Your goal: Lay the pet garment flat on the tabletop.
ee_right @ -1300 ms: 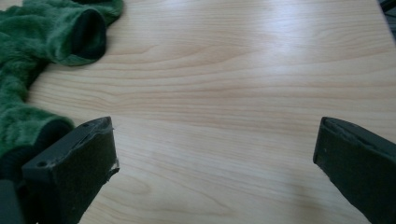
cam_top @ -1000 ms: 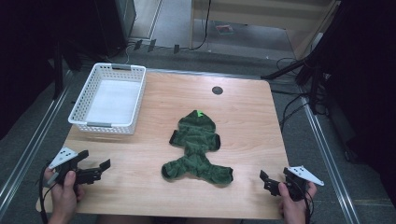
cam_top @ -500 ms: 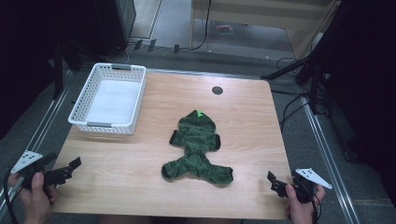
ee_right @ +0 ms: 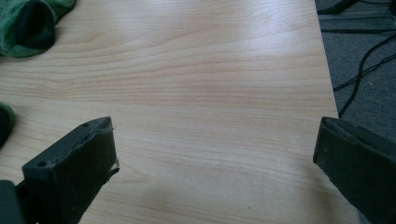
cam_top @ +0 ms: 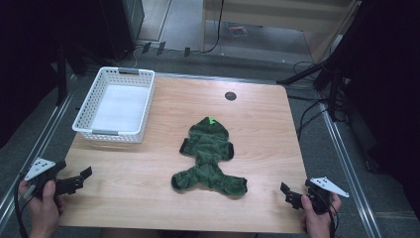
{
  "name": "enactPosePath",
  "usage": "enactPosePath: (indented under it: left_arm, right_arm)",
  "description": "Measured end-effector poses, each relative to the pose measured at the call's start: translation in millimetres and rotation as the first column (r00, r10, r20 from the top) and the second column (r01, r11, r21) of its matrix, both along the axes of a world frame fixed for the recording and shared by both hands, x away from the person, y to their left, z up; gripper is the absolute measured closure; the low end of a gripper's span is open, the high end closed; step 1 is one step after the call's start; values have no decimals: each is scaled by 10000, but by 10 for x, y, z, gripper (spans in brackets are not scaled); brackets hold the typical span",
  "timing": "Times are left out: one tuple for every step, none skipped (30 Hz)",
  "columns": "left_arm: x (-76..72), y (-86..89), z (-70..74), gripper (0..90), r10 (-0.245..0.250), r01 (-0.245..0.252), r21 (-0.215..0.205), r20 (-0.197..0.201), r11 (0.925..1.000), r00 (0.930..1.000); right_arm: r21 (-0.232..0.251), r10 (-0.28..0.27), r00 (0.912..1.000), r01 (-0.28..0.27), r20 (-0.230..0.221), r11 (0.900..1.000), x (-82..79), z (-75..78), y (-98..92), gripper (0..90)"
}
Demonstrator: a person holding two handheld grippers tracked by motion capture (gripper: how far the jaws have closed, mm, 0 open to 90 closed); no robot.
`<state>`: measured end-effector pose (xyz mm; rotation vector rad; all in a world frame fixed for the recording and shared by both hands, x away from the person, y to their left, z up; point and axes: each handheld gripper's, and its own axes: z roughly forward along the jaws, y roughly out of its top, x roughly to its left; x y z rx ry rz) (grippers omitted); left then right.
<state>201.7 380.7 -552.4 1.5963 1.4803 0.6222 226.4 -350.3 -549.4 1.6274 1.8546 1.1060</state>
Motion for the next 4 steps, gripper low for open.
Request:
enactPosePath:
  left_arm:
    - [2, 0, -1, 0, -24, 24, -4, -10, 10000, 10000]
    - [3, -1, -1, 0, -38, 38, 4, -42, 10000, 10000]
    - [5, -3, -1, 0, -52, 52, 10, -65, 10000, 10000]
    - [10, -7, -4, 0, -35, 35, -4, -45, 10000, 10000]
  right_arm:
    - [-37, -13, 10000, 12, -34, 10000, 0, 1, 3, 0]
    - [-68, 1, 10000, -2, -26, 10000, 1, 1, 6, 0]
    - [-89, 23, 10000, -23, -22, 10000, 0, 1, 7, 0]
    - [-100, 8, 10000, -8, -26, 9999, 0, 0, 8, 0]
